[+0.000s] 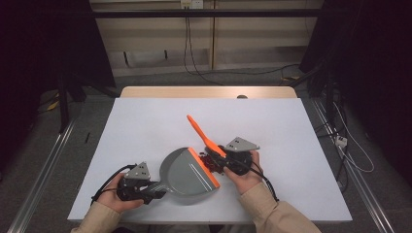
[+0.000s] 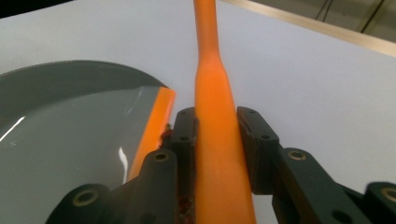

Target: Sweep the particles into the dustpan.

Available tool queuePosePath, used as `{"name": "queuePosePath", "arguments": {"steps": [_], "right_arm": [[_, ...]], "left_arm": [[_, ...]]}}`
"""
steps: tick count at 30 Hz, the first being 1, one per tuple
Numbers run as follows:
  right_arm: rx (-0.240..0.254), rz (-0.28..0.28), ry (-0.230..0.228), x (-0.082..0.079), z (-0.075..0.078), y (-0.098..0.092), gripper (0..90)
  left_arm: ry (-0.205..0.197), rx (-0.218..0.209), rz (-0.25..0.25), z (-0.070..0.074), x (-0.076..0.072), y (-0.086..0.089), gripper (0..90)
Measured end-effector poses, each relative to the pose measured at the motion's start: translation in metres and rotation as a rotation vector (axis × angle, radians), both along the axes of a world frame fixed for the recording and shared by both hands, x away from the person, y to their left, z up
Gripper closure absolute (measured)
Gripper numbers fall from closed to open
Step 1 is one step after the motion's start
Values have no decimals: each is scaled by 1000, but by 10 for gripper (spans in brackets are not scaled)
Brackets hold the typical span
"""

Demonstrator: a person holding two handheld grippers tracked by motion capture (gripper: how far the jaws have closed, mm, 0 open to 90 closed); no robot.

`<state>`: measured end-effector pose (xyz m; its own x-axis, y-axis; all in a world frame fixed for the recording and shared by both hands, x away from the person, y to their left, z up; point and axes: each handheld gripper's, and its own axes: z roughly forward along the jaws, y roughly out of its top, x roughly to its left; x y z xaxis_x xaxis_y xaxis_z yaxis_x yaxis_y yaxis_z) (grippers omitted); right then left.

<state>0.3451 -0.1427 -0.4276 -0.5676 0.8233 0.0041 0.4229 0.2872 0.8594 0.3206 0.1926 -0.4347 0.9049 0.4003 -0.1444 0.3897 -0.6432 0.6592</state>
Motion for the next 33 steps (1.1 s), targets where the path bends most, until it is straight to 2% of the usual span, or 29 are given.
{"name": "queuePosePath", "arguments": {"steps": [4,10,14,16,19,22,26,29,33], "right_arm": [[-47,14,87,11,7,-9,698],[-173,66,161,22,16,-10,703],[-145,54,250,30,20,-12,709],[-137,52,248,30,20,-9,710],[-76,62,256,29,18,0,711],[-72,76,236,23,17,17,711],[-109,96,199,15,17,38,711],[-122,95,180,12,17,45,710],[-104,70,162,10,17,46,710]], "left_arm": [[3,0,-1,-1,0,0,622],[4,3,-1,-2,0,0,622],[1,5,-2,-2,0,0,622],[1,8,-2,-1,1,0,622],[-3,13,-6,-1,1,0,622],[1,8,-7,0,1,0,622],[0,10,-1,-1,0,0,622],[2,9,-1,-2,0,0,622],[2,16,-2,-2,1,0,623]]}}
